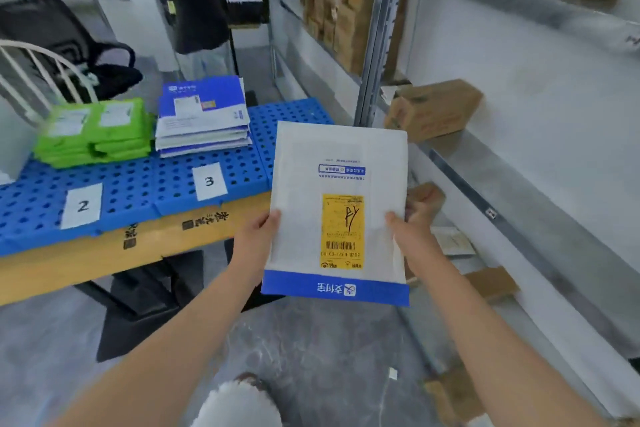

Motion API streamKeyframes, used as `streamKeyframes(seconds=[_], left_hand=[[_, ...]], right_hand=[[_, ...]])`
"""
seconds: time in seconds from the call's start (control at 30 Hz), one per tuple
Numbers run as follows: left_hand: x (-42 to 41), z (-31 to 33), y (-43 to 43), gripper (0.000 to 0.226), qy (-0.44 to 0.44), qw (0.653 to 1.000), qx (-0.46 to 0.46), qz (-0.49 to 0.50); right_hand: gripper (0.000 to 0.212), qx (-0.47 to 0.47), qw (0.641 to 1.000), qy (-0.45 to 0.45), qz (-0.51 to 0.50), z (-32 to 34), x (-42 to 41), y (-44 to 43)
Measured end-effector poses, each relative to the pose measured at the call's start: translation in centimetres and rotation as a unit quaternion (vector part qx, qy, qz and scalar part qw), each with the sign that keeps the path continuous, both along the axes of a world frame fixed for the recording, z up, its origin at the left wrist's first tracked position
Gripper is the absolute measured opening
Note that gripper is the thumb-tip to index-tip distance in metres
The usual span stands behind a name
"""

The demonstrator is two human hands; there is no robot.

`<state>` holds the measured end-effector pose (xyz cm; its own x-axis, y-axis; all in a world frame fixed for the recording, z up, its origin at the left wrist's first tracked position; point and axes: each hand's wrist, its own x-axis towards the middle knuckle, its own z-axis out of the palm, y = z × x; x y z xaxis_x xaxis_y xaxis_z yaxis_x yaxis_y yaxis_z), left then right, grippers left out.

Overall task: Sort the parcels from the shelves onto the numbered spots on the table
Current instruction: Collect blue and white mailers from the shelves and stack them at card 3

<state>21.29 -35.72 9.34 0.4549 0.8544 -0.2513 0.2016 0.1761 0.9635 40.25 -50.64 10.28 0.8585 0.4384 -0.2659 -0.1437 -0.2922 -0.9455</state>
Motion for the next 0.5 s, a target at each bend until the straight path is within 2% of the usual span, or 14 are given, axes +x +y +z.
streamKeyframes(seconds=[0.1, 0.2, 0.33, 0.5], left_hand=[[-1.1, 2.0, 3.1, 0.020, 0.000, 0.998, 0.036, 0.057], [-1.8, 2.9, 7.5, 0.018, -0.018, 0.995, 0.030, 0.097], [-2.5, 3.5, 14.8, 0.012, -0.020, 0.991, 0.027, 0.129], [-2.7, 3.4, 26.2, 0.020, -0.024, 0.989, 0.025, 0.146]], right_hand=[[0.034, -0.017, 0.997, -0.058, 0.041, 2.5, -1.1, 4.0], [0.030, -0.015, 0.992, -0.088, 0.086, 4.6, -1.5, 9.2], [0.024, -0.005, 0.986, -0.101, 0.130, 6.3, -1.5, 17.3], [0.021, -0.011, 0.987, -0.076, 0.143, 6.3, -1.5, 29.2]])
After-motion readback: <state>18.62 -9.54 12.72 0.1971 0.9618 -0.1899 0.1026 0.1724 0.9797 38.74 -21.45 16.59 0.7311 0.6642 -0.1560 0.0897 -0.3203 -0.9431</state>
